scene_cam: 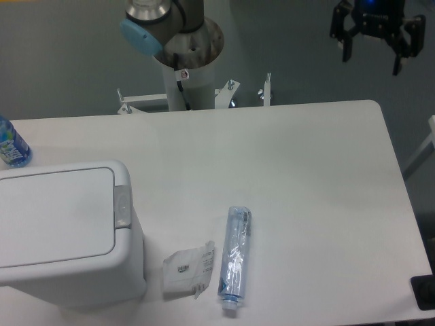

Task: Open the trash can
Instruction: 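Move the gripper down from its raised position toward the table, then move the open gripper over the white trash can's lid edge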

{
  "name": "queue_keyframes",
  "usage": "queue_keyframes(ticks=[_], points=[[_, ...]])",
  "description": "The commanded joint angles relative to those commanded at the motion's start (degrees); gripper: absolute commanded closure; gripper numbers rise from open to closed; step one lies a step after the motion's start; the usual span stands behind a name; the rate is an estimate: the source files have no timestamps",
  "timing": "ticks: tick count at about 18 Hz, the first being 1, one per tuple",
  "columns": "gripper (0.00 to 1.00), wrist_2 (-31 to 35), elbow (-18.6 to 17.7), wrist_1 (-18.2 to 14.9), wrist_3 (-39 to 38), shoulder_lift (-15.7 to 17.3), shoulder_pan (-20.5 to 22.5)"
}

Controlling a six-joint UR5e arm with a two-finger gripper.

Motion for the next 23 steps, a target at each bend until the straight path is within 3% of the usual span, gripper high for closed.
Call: queue_keyframes(ticks=[7,10,13,16,23], points=[[0.00,-0.18,0.09,0.00,-2.45,-0.17,-0.17],[0.00,-0.09,0.79,0.78,-13.76,-0.96,-2.62],[0.00,0.61,0.09,5.35,-21.61,-1.67,-7.19],[0.00,1.58,0.09,5.45,-26.61,-1.85,-9.83],[0.00,1.06,0.26,6.50,-50.68,-3.16,-20.11]])
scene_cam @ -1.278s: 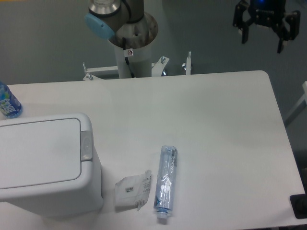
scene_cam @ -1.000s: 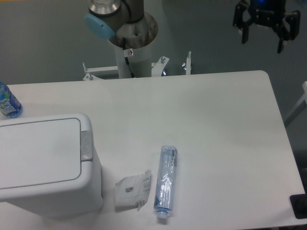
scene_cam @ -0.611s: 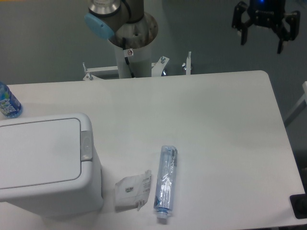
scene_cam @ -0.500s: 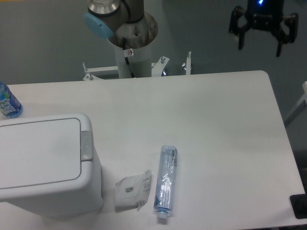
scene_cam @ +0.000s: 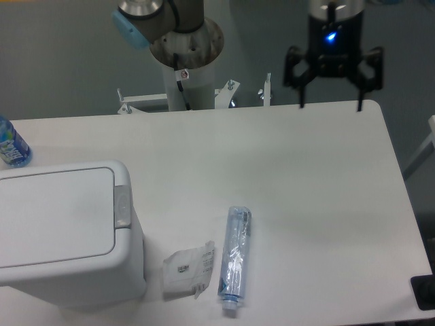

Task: Open the trash can
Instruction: 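Move the open gripper over the white trash can's lid edge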

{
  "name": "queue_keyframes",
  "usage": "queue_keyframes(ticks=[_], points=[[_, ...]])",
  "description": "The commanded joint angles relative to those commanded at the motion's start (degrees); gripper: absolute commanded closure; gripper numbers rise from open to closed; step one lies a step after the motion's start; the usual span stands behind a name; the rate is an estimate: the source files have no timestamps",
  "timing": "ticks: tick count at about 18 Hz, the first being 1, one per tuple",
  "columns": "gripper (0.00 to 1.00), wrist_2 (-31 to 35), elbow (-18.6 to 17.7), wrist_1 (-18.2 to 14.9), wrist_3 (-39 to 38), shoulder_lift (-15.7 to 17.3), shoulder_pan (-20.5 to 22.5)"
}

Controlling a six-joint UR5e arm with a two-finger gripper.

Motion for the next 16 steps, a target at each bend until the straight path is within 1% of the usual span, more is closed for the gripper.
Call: queue_keyframes(ticks=[3,6,8,9,11,13,16], points=[[0.00,-0.18,-0.09,0.09,-10.72,-1.14,-5.80],[0.00,-1.92,0.61,0.44,-22.93,-2.90,-9.23],[0.00,-5.43,0.70,2.89,-28.84,-3.78,-11.00],[0.00,-7.10,0.70,3.77,-30.69,-3.96,-11.44],[0.00,-9.83,0.79,4.22,-32.72,-4.48,-11.88],[0.00,-10.55,1.23,4.91,-33.34,-5.18,-12.93],[0.00,-10.55,1.84,9.30,-36.50,-6.85,-15.22]])
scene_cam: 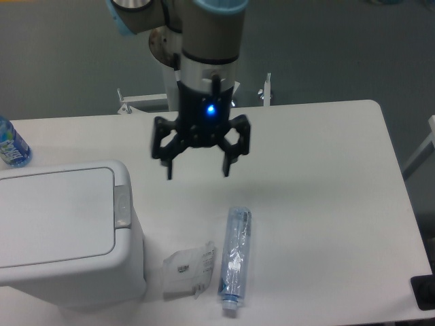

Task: Open the trash can
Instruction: 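Move the open gripper over the white trash can's lid edge, then press the gripper on the lid edge to flip the lid open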

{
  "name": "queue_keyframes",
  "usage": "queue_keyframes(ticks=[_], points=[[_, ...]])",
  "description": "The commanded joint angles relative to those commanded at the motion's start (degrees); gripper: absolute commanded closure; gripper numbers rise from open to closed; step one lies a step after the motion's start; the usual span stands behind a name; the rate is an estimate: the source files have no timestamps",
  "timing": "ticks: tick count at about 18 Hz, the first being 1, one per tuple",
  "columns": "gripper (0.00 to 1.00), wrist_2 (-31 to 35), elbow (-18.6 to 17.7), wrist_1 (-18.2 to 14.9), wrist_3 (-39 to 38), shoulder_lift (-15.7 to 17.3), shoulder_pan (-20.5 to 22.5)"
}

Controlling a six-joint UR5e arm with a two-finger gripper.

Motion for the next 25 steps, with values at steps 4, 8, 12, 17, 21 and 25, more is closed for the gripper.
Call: queue_keyframes(ticks=[4,8,12,17,21,25], points=[[0.00,0.09,0.00,2.04,-0.89,-1.41,-1.94],[0.00,0.44,0.00,2.04,-0.63,-2.29,-3.25],[0.00,0.53,-0.09,2.21,-0.19,-2.38,-3.26],[0.00,0.61,-0.17,2.57,-0.19,-2.82,-3.35],[0.00,0.61,-0.17,2.83,-0.19,-3.17,-3.35],[0.00,0.62,-0.44,2.83,-0.19,-3.52,-3.35]])
